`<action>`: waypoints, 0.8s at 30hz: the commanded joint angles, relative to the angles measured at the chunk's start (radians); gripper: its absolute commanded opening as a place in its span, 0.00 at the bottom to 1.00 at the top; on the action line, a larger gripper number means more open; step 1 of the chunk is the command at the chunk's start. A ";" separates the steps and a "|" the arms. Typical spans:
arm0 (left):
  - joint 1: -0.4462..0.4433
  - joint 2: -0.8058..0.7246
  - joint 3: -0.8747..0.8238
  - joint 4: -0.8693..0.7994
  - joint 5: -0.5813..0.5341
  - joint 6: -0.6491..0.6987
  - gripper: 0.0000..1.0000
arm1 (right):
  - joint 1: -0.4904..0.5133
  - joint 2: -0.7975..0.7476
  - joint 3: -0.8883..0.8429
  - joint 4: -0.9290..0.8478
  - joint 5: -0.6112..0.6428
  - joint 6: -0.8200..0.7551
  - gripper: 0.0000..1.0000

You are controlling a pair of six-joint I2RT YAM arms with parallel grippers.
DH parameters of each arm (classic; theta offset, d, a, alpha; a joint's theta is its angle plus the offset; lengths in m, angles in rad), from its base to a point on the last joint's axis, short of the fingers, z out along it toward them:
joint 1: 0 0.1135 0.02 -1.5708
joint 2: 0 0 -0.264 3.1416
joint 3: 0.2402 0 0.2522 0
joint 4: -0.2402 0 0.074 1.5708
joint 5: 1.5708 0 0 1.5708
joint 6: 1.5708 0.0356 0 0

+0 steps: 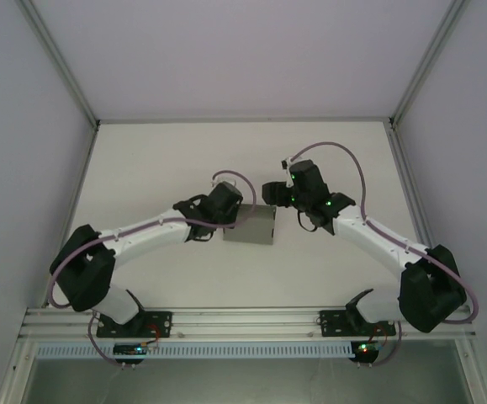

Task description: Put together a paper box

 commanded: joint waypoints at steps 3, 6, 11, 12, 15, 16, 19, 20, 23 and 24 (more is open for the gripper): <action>-0.094 -0.050 -0.149 0.017 -0.168 -0.004 0.00 | 0.010 -0.084 -0.093 -0.031 0.061 0.033 0.69; -0.124 -0.079 -0.203 0.077 -0.184 -0.009 0.00 | 0.028 -0.100 -0.142 -0.015 0.043 0.069 0.67; -0.155 -0.117 -0.254 0.107 -0.216 -0.032 0.02 | 0.083 -0.101 -0.177 -0.031 0.064 0.092 0.66; -0.156 -0.122 -0.260 0.110 -0.209 -0.027 0.02 | 0.090 -0.100 -0.181 -0.032 0.060 0.099 0.66; -0.156 -0.127 -0.259 0.098 -0.191 -0.014 0.05 | 0.113 -0.094 -0.195 -0.038 0.082 0.116 0.65; -0.156 -0.129 -0.254 0.090 -0.181 -0.005 0.08 | 0.123 -0.094 -0.202 -0.041 0.101 0.118 0.64; -0.155 -0.153 -0.247 0.076 -0.132 0.010 0.21 | 0.149 -0.094 -0.230 -0.039 0.163 0.129 0.64; -0.155 -0.166 -0.244 0.070 -0.110 0.017 0.26 | 0.155 -0.093 -0.247 -0.028 0.176 0.132 0.63; -0.148 -0.214 -0.223 0.038 -0.058 0.045 0.34 | 0.168 -0.086 -0.281 -0.005 0.197 0.155 0.62; -0.142 -0.229 -0.217 0.026 -0.046 0.050 0.37 | 0.172 -0.083 -0.287 -0.001 0.198 0.159 0.62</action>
